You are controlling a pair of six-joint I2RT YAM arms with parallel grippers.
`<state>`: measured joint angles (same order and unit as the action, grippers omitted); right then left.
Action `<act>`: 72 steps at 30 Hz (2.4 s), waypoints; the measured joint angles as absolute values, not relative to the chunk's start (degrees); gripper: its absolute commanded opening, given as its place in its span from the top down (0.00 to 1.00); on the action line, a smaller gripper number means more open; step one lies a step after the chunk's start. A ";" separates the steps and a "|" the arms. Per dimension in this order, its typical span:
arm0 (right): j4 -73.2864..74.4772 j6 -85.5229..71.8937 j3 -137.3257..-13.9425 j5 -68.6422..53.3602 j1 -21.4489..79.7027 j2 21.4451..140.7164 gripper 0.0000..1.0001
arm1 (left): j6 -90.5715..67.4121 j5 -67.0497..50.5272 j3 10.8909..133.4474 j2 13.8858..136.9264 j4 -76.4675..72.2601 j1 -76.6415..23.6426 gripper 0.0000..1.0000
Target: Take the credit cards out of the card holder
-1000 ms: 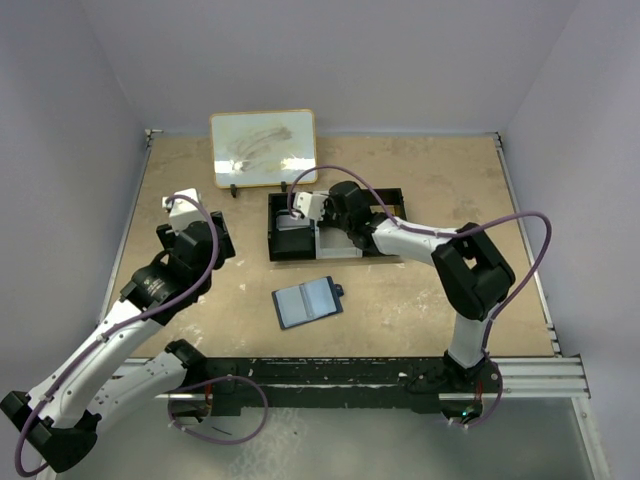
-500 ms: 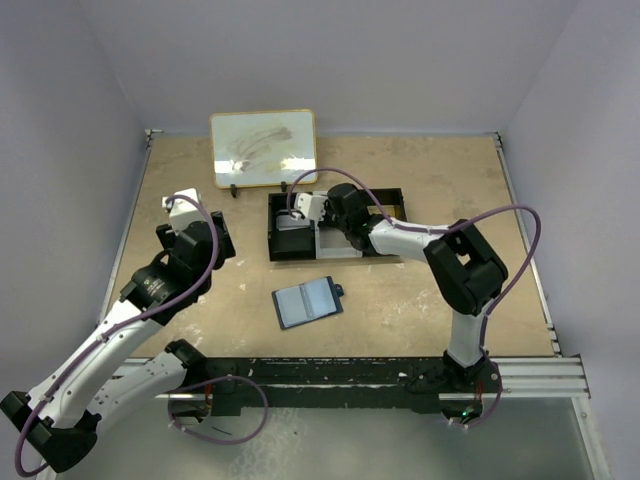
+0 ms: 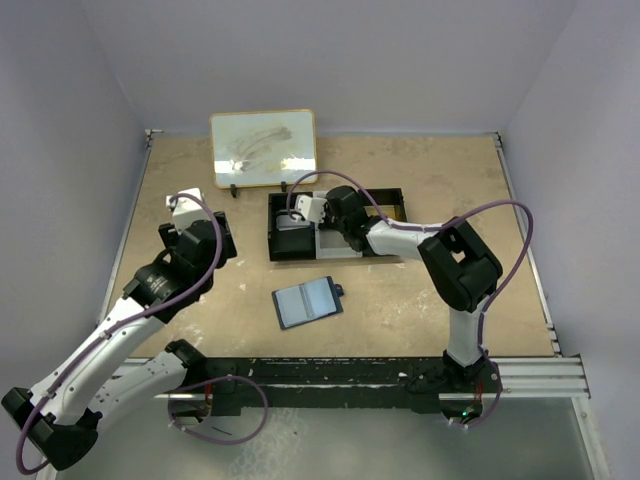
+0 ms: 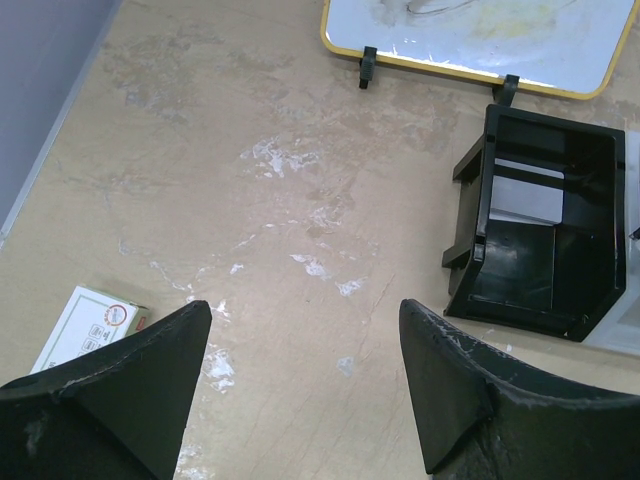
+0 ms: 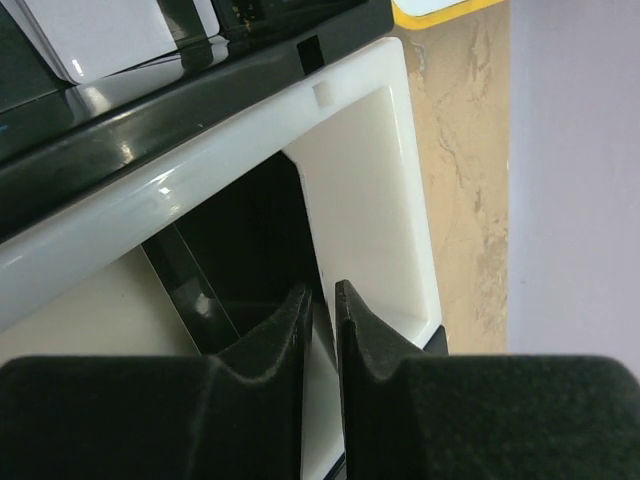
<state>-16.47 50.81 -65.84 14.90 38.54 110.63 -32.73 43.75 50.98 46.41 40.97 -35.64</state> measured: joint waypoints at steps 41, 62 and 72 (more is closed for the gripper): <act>-17.08 29.85 -62.35 13.41 38.54 91.42 0.01 | -31.88 42.72 50.98 48.29 40.99 -35.64 0.25; 5.87 -34.89 -62.54 20.71 65.93 94.63 0.30 | -36.40 53.15 50.98 40.88 44.29 -35.64 0.25; 6.74 -45.23 -62.57 23.29 69.60 99.39 0.37 | -36.67 54.24 50.98 42.59 44.66 -35.64 0.25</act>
